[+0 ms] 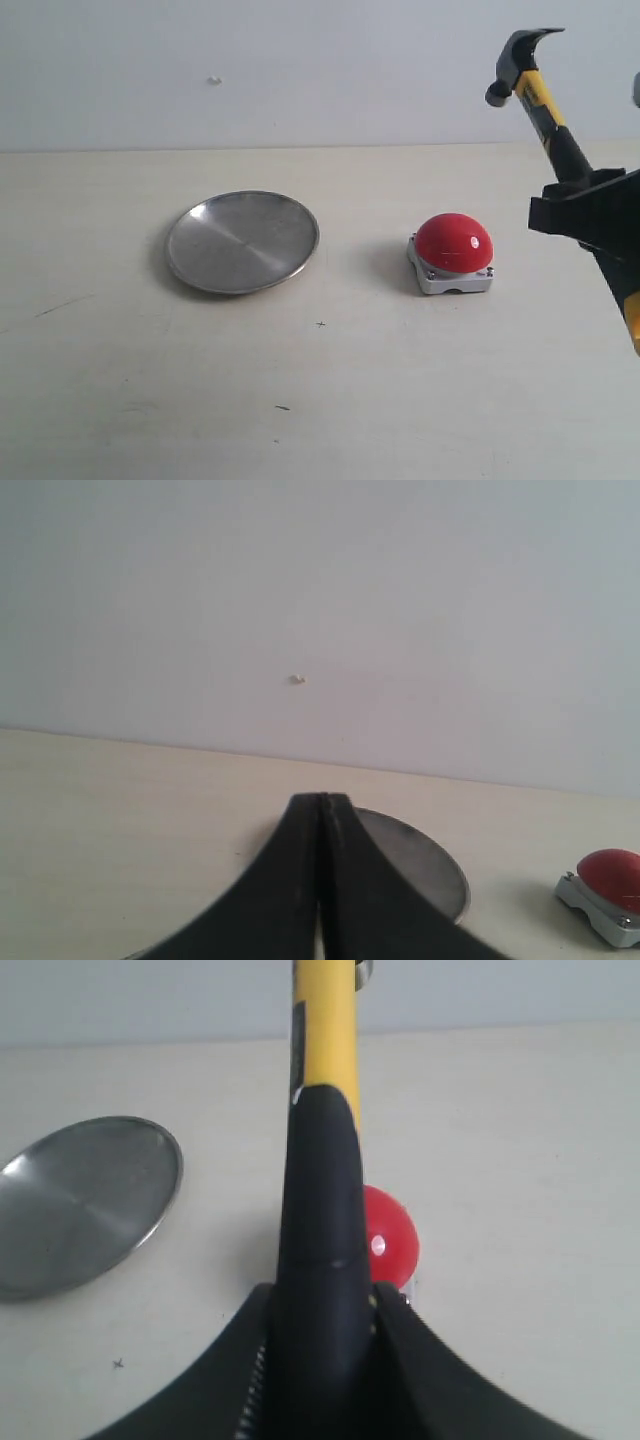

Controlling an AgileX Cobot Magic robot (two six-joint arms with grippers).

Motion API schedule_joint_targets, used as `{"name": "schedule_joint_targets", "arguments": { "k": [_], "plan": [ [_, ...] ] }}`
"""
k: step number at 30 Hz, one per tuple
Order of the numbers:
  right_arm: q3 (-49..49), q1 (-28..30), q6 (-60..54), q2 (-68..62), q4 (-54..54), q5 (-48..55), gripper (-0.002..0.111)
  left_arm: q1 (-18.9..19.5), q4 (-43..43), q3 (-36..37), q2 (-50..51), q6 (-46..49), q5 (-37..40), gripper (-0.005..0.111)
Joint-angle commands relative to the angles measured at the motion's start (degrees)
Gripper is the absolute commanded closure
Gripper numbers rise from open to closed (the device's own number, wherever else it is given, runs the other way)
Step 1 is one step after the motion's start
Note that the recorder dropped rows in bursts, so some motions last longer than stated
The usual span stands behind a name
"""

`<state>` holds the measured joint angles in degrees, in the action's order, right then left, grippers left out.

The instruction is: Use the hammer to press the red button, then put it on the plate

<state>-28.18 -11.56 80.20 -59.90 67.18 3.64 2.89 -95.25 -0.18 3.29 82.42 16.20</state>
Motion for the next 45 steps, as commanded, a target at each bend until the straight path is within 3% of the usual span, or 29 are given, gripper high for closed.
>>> {"name": "schedule_joint_targets", "arguments": {
  "k": [1,13,24,26,29,32,36,40,45],
  "plan": [
    [1.48,0.27,-0.57,0.57,-0.06,-0.8,0.108,0.03,-0.23,0.18,0.27,-0.18,0.4,0.107],
    [3.55,0.27,-3.3,-22.53,0.67,-6.37,0.108,0.03,-0.23,0.18,0.27,-0.18,0.4,0.107],
    [-1.12,0.27,-0.45,-5.51,0.22,-10.03,0.108,0.03,-0.23,0.18,0.27,-0.18,0.4,0.107],
    [-2.19,0.27,1.45,-2.07,0.22,-14.61,0.108,0.03,-0.23,0.18,0.27,-0.18,0.4,0.107],
    [-3.8,0.27,7.1,-2.83,3.19,-35.09,0.108,0.03,-0.23,0.18,0.27,0.0,0.4,0.107],
    [-5.16,0.27,8.61,-5.87,3.16,-41.56,0.108,0.03,-0.23,0.18,0.27,0.0,0.4,0.107],
    [-8.51,0.27,10.16,-15.96,-0.97,-47.42,0.108,0.03,-0.23,0.18,0.27,0.0,0.4,0.107],
    [-15.97,0.27,8.38,-32.81,-11.95,-57.56,0.108,0.03,-0.23,0.18,0.27,0.11,0.4,0.107],
    [-28.17,-7.19,5.15,-51.81,-24.28,-59.44,0.108,0.03,-0.23,0.18,0.27,0.11,0.4,0.107]
  ]
}}
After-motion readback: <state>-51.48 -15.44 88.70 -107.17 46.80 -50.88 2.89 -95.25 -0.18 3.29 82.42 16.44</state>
